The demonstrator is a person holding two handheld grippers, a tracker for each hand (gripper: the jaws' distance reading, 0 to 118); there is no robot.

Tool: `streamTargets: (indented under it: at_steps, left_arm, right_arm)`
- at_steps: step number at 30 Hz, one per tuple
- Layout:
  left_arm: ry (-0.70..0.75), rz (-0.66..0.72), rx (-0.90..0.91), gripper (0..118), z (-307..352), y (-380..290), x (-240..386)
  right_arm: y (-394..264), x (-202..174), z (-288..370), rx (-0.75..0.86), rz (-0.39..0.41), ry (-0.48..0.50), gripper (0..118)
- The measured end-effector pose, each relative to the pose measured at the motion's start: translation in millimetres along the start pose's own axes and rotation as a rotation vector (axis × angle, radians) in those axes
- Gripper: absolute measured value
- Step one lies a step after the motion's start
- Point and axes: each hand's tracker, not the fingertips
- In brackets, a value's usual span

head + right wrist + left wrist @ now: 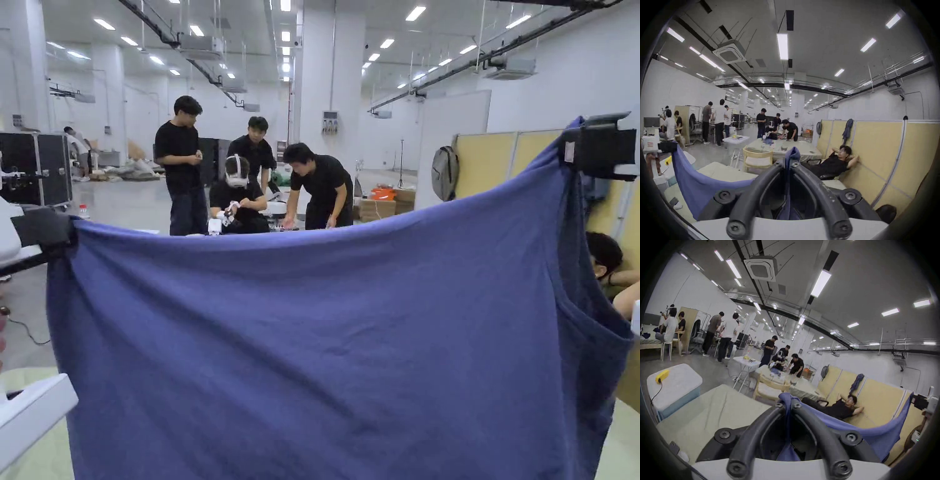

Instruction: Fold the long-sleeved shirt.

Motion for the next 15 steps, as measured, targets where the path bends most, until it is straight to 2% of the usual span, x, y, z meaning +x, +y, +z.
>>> streamTargets:
  at_steps: [2, 6, 9, 10, 11, 15]
  left_arm:
    - [-0.014, 0.000, 0.003, 4, -21.3, 30.3, -10.3]
    - [-0.035, -0.030, 0.024, 4, -57.9, 76.1, -19.6]
    - [-0.024, -0.087, 0.039, 4, -93.2, 109.0, -24.2]
    - [-0.078, 0.613, 0.176, 4, -106.9, 113.9, -25.0]
    - [-0.061, 0.487, 0.156, 4, -115.6, 120.0, -26.8]
    - [-0.047, 0.470, 0.140, 4, -161.0, 135.9, -36.5]
  right_arm:
    - [25.5, 9.7, -26.7, 0.006, -0.004, -0.049, 7]
    - [65.1, 22.1, -75.6, 0.004, -0.054, -0.069, 7]
    - [89.6, 17.9, -122.1, -0.012, -0.039, -0.088, 7]
    - [96.0, 19.1, -136.3, -0.025, -0.043, -0.094, 7]
    - [100.0, 18.7, -147.9, -0.031, -0.031, -0.093, 7]
    - [109.7, 16.0, -194.6, -0.059, -0.036, -0.114, 7]
